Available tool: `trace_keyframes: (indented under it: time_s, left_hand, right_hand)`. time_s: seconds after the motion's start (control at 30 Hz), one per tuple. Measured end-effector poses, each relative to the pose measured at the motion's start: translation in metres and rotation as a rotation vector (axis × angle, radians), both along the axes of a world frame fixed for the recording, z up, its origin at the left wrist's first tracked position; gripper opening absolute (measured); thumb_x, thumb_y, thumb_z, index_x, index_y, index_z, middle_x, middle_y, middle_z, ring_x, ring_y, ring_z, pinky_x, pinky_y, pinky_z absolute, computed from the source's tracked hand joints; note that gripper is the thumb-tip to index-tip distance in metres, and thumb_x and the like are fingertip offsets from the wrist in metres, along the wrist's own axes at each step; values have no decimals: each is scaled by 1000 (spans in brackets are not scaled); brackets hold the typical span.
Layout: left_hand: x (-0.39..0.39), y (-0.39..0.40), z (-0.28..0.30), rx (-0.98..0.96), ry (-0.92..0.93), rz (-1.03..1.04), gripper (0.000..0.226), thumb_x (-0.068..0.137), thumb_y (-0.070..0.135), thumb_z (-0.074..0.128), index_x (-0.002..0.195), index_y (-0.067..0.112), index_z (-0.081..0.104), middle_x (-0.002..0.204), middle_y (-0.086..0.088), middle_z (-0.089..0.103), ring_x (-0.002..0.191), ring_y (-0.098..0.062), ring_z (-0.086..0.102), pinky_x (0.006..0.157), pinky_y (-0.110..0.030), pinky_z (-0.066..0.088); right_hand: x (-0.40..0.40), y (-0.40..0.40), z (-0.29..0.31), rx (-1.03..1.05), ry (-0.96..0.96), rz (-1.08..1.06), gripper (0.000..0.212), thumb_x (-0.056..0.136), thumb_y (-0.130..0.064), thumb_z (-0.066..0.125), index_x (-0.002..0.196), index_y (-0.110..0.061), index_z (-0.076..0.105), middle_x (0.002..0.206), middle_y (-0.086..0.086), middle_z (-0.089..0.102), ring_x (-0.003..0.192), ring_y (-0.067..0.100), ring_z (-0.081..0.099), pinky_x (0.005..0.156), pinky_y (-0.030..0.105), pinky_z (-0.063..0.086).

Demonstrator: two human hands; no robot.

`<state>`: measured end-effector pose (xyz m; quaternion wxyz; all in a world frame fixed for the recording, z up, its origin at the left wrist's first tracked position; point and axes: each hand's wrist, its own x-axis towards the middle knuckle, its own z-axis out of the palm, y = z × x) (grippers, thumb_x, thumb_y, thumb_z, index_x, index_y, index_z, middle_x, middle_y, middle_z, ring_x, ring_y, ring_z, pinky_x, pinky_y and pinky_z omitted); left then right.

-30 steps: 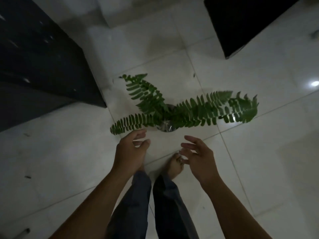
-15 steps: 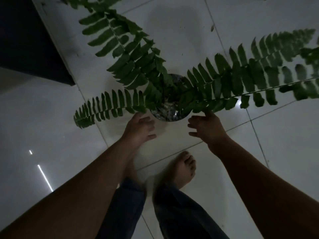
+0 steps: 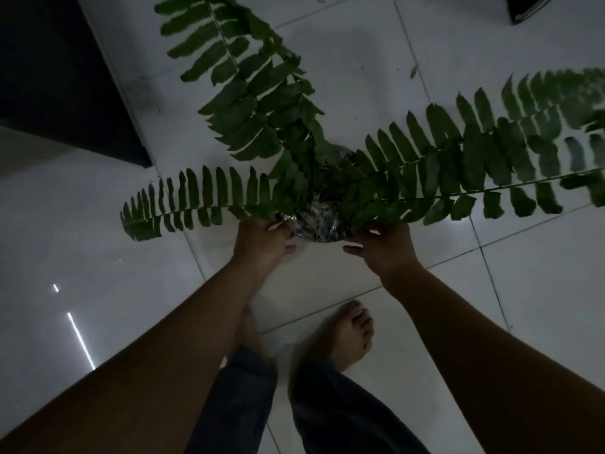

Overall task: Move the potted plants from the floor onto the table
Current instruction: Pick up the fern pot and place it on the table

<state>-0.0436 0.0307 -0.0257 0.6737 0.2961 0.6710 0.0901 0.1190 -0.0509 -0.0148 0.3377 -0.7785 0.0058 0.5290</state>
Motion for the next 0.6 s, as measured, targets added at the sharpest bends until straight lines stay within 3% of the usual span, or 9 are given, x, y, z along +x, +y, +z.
trace_keyframes:
  time_s: [0.07, 0.13, 0.3, 0.43, 0.53, 0.6]
  left_hand:
    - [-2, 6, 26, 28, -3, 3, 12, 95, 5, 66, 101, 15, 68, 107, -3, 69, 91, -18, 69, 88, -45, 60]
    - [-2, 14, 57, 69, 0, -7, 17, 93, 5, 67, 109, 11, 67, 115, -9, 69, 98, -24, 70, 89, -47, 60]
    - [-2, 37, 148, 166, -4, -34, 26, 93, 8, 67, 118, 4, 70, 123, -14, 69, 109, -31, 69, 87, -46, 61]
    - [-4, 50, 237, 241, -59, -30, 24, 95, 9, 65, 117, 15, 71, 125, -8, 69, 109, -27, 69, 85, -41, 62]
    - [-7, 55, 306, 288, -97, -29, 23, 94, 7, 66, 110, 22, 73, 124, -4, 71, 110, -24, 69, 87, -41, 60]
    - [-12, 56, 349, 318, -100, -11, 25, 93, 6, 67, 113, 20, 73, 124, -3, 72, 112, -24, 68, 90, -43, 59]
  right_hand:
    - [-2, 5, 25, 31, 39, -50, 19, 95, 10, 56, 112, 1, 59, 111, 24, 65, 92, 38, 69, 91, 58, 57]
    - [-2, 11, 54, 59, 70, -92, 19, 95, 12, 54, 110, 0, 58, 120, 29, 63, 94, 40, 69, 90, 59, 57]
    - [-3, 27, 145, 147, 59, -119, 17, 98, 8, 54, 108, -6, 58, 124, 29, 64, 87, 31, 73, 82, 51, 62]
    - [-2, 35, 234, 228, 50, -107, 19, 97, 6, 56, 114, -4, 59, 124, 31, 64, 87, 29, 74, 73, 40, 66]
    - [-4, 38, 303, 279, 35, -101, 25, 97, 5, 58, 102, -19, 62, 120, 32, 65, 88, 32, 75, 71, 38, 66]
    - [-7, 38, 347, 306, 30, -85, 31, 97, 4, 59, 104, -25, 62, 118, 30, 66, 89, 32, 76, 73, 38, 65]
